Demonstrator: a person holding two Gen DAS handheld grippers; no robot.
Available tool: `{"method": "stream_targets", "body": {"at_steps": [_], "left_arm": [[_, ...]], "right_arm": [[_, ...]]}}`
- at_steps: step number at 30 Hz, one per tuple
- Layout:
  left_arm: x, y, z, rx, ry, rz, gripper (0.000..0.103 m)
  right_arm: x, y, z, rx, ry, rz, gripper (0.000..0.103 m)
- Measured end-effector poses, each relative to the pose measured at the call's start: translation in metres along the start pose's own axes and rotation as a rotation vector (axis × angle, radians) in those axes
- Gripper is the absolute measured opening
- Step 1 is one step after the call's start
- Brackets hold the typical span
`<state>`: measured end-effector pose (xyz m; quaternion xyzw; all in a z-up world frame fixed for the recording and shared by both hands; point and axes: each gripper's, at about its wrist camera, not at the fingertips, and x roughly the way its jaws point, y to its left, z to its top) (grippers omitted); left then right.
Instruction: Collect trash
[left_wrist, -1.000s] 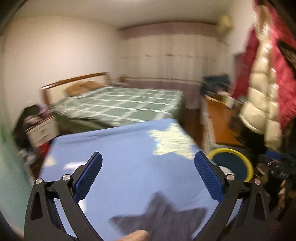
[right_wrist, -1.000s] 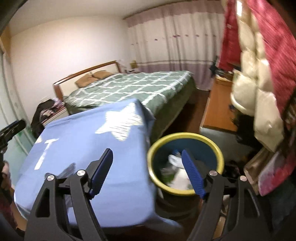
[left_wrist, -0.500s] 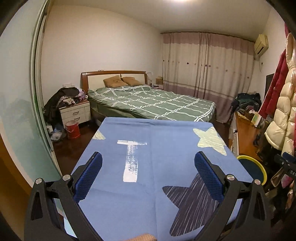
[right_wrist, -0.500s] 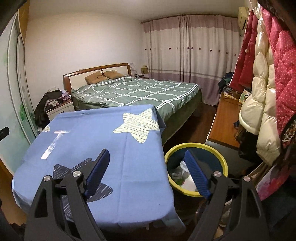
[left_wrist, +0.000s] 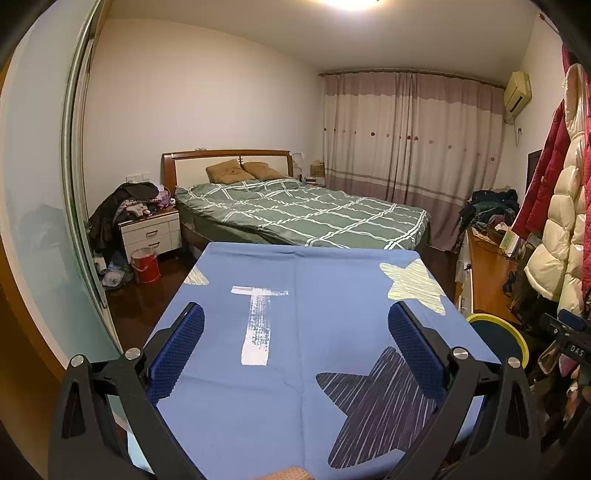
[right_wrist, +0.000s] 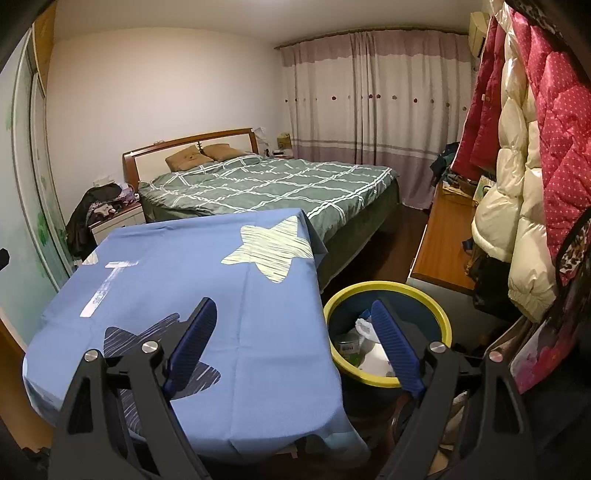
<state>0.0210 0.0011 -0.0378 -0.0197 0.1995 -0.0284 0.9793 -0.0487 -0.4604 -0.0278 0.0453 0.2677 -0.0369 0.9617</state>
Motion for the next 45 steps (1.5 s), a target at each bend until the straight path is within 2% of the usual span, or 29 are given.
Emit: {"method": "stream_targets", "body": {"at_steps": [45], "left_arm": [[0.015, -0.01, -0.011, 0.021, 0.038, -0.008, 0.098]], "right_arm": [[0.007, -0.005, 0.0, 0.026, 0.012, 0.009, 0.081]]}}
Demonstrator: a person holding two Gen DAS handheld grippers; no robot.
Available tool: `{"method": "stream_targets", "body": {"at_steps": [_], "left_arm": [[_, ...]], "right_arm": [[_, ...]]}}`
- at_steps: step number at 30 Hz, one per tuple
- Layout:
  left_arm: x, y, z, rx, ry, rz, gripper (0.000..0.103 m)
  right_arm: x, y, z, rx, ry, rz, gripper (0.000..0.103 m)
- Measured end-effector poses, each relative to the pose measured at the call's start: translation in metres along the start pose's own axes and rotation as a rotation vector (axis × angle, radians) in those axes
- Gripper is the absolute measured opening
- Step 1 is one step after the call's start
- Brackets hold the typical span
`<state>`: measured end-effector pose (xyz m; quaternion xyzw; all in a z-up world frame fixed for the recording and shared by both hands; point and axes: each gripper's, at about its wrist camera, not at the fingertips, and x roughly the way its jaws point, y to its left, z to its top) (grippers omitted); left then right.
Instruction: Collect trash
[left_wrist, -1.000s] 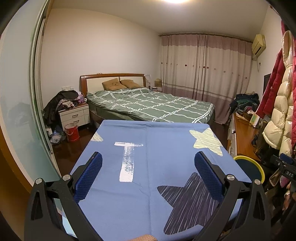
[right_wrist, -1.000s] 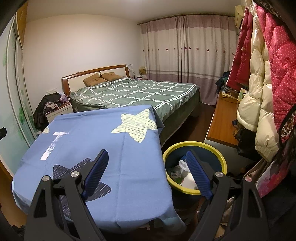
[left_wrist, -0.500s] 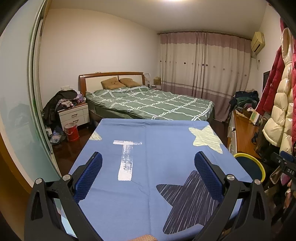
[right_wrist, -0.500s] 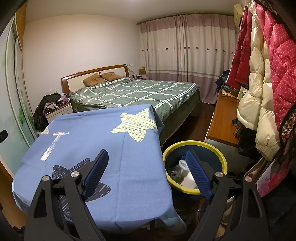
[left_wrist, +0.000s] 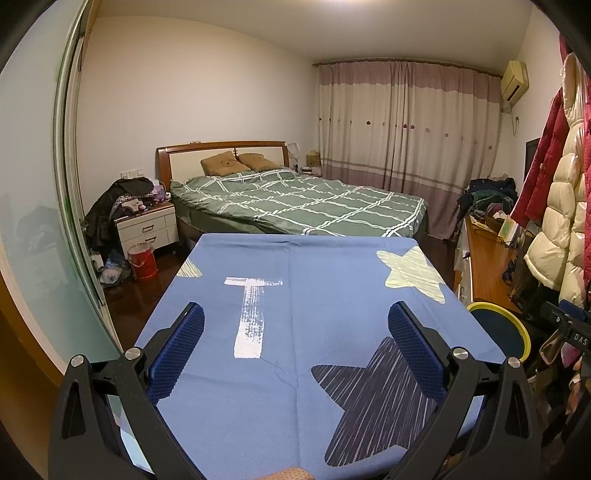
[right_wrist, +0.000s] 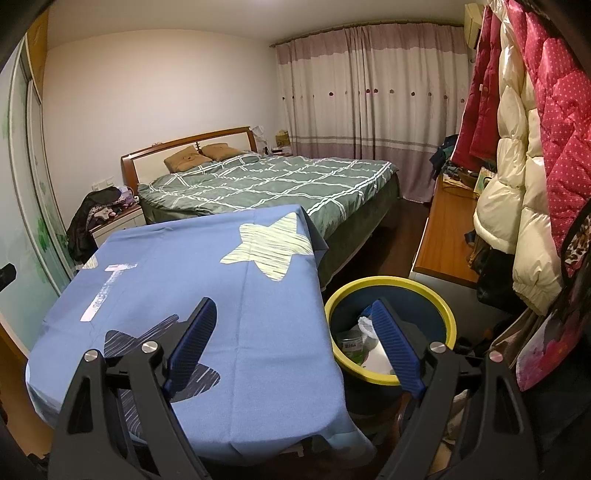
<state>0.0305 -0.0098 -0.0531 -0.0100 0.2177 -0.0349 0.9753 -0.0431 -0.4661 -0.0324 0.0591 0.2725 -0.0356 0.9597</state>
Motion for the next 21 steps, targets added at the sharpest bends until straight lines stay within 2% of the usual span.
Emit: {"method": "stream_targets", "body": {"at_steps": [21], "left_arm": [[0.0033, -0.0005, -0.001, 0.006, 0.008, -0.005, 0.098]], "right_arm": [[0.0025, 0.001, -0.002, 0.005, 0.007, 0.004, 0.081]]}}
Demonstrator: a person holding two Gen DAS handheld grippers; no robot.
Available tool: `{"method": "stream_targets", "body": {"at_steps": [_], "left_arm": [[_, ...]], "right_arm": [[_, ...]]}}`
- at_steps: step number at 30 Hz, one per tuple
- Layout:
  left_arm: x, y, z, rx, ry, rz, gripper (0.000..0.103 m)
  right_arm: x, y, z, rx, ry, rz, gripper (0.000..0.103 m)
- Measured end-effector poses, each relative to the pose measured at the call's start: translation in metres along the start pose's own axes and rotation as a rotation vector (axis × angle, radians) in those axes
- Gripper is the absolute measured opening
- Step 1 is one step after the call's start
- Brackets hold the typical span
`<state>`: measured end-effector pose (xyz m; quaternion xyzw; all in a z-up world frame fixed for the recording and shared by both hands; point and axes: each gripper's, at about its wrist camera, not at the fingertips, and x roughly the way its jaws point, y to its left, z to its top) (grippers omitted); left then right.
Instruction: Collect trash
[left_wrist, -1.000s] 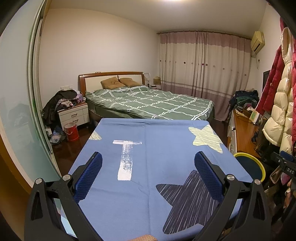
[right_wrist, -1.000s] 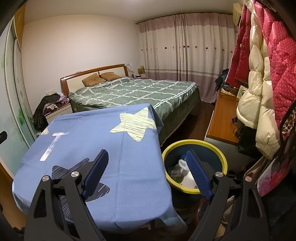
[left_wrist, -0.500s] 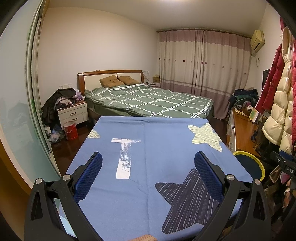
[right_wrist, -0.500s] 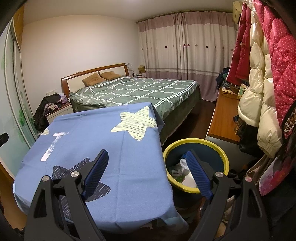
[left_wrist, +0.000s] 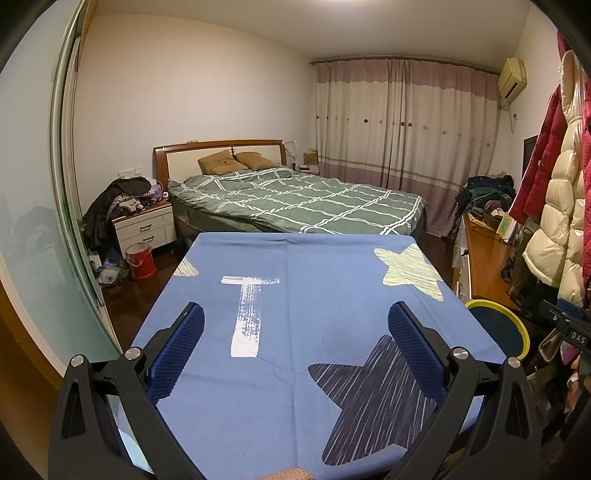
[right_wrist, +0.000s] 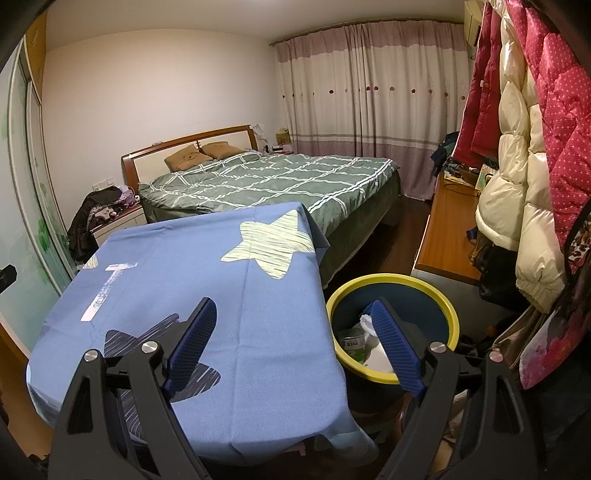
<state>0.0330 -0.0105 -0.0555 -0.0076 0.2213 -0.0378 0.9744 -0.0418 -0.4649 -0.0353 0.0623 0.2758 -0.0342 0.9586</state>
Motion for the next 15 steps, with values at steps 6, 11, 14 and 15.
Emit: {"method": "stream_targets", "body": {"at_steps": [6, 11, 14, 15], "left_arm": [[0.0, -0.0002, -0.0002, 0.002, 0.0, 0.0, 0.098], [0.0003, 0.0001, 0.0007, 0.0, -0.002, 0.0, 0.098], [0.0002, 0.0, 0.0007, 0.002, -0.003, 0.001, 0.098], [0.0003, 0.0, 0.001, 0.002, -0.004, 0.001, 0.098]], "right_arm": [[0.0005, 0.0011, -0.0002, 0.001, 0.0, 0.004, 0.081], [0.0006, 0.0009, -0.0001, 0.002, 0.0, 0.002, 0.081], [0.0006, 0.0001, 0.0, 0.002, 0.0, 0.003, 0.081], [0.0006, 0.0, 0.0001, 0.002, 0.0, 0.002, 0.081]]}}
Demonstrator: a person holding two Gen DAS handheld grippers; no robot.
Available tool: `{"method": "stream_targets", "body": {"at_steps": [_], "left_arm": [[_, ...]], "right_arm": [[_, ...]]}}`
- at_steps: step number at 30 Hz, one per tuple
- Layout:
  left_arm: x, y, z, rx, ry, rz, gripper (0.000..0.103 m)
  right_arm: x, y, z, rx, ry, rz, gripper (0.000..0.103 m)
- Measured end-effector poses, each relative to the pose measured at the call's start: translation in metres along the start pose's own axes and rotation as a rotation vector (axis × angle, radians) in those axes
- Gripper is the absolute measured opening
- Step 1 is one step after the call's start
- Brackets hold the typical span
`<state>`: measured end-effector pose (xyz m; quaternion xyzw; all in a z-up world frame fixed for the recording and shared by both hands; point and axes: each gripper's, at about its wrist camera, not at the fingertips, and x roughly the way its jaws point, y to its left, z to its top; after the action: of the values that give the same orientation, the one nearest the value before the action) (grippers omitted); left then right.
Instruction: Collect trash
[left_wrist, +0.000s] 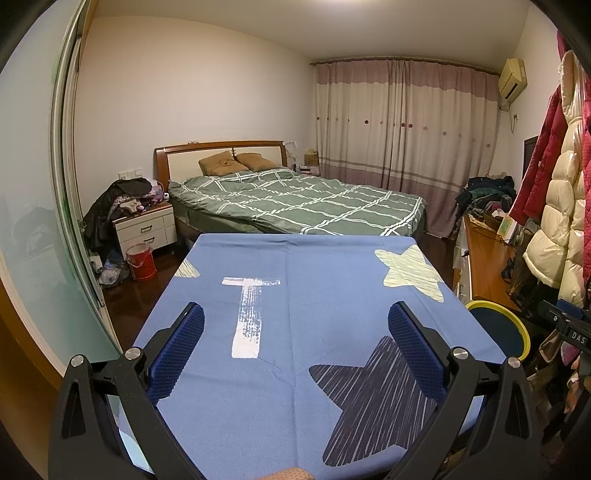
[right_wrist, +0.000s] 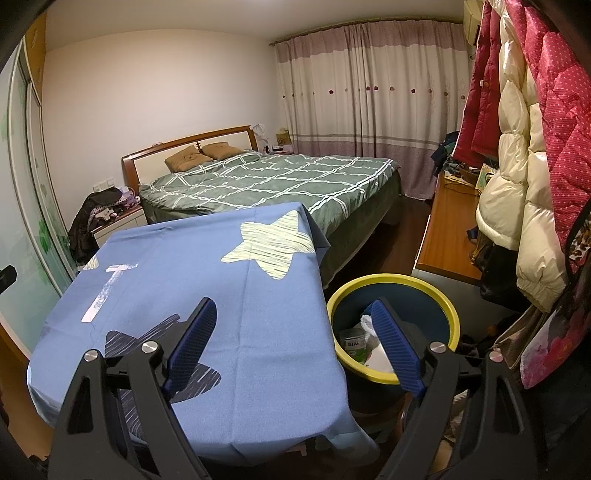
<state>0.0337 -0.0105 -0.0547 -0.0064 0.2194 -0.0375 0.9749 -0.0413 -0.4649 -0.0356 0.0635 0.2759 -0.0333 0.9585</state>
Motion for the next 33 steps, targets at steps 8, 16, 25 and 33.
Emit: {"method": "stream_targets", "body": {"at_steps": [8, 16, 25, 33], "left_arm": [[0.002, 0.0, 0.002, 0.005, 0.008, -0.018, 0.098], [0.004, -0.001, 0.003, 0.006, 0.014, -0.042, 0.098], [0.008, -0.001, 0.002, -0.001, 0.03, -0.049, 0.098], [0.01, -0.004, 0.001, 0.006, 0.01, -0.052, 0.098]], "right_arm": [[0.0, 0.001, 0.0, 0.001, 0.001, 0.002, 0.081], [0.0, 0.002, 0.0, 0.001, 0.003, 0.002, 0.081], [0.002, 0.003, 0.0, 0.003, 0.004, 0.003, 0.081], [0.006, 0.006, -0.001, 0.003, 0.01, 0.004, 0.081]]}}
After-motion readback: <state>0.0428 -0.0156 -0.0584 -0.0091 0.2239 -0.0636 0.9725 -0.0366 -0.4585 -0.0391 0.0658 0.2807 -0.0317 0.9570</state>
